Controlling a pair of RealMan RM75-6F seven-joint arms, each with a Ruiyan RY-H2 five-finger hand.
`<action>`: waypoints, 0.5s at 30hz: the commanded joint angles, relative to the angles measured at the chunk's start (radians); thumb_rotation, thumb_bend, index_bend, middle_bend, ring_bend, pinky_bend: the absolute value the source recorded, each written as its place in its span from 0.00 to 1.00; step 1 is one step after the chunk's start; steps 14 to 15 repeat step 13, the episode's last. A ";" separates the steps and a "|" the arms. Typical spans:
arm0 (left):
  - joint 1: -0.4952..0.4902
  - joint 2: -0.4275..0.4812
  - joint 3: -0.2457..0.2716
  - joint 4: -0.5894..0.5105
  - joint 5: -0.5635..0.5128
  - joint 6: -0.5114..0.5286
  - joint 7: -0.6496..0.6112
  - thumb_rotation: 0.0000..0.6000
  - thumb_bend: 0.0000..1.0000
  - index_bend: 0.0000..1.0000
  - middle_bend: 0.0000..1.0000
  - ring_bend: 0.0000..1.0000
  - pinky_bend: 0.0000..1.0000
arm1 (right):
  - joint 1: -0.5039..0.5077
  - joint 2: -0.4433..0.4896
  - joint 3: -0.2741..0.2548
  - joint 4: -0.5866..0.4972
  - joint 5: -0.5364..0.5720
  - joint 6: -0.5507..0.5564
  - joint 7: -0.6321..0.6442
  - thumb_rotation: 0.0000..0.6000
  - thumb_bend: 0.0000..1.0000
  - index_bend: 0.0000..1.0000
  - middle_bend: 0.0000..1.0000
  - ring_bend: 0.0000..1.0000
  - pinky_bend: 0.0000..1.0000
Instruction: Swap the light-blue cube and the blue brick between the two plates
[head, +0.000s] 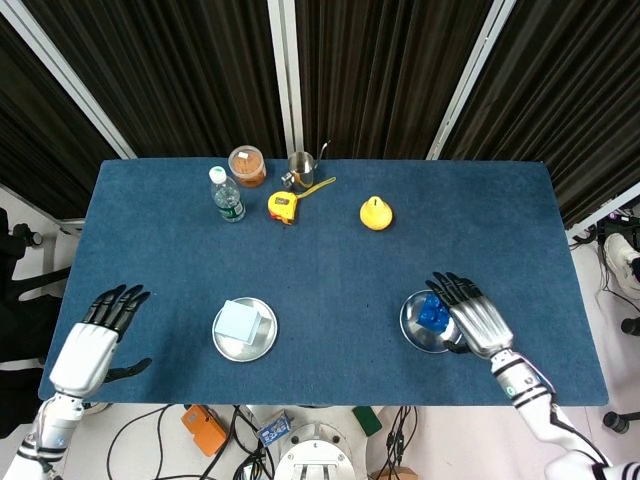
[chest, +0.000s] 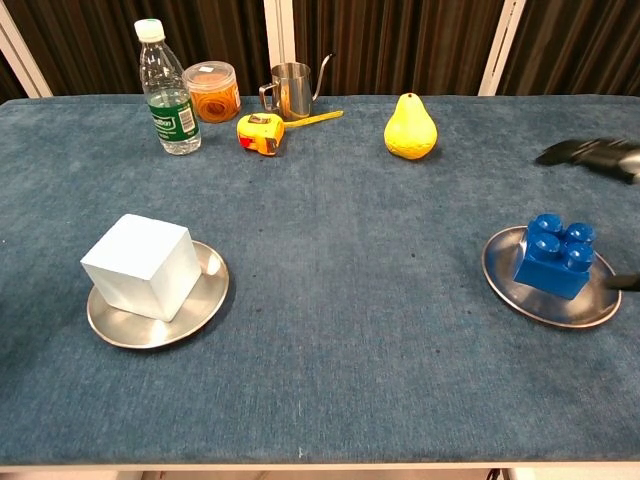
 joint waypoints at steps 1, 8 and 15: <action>0.089 0.021 0.019 0.019 -0.060 0.070 0.037 1.00 0.05 0.08 0.01 0.00 0.07 | -0.243 0.110 -0.098 -0.030 -0.140 0.354 -0.067 1.00 0.28 0.00 0.00 0.00 0.01; 0.183 -0.050 0.023 0.142 -0.063 0.173 -0.018 1.00 0.08 0.08 0.01 0.00 0.04 | -0.394 0.078 -0.126 0.112 -0.185 0.528 0.051 1.00 0.28 0.00 0.00 0.00 0.00; 0.183 -0.041 0.031 0.144 -0.016 0.177 -0.046 1.00 0.08 0.08 0.01 0.00 0.04 | -0.405 0.079 -0.111 0.121 -0.197 0.524 0.073 1.00 0.28 0.00 0.00 0.00 0.00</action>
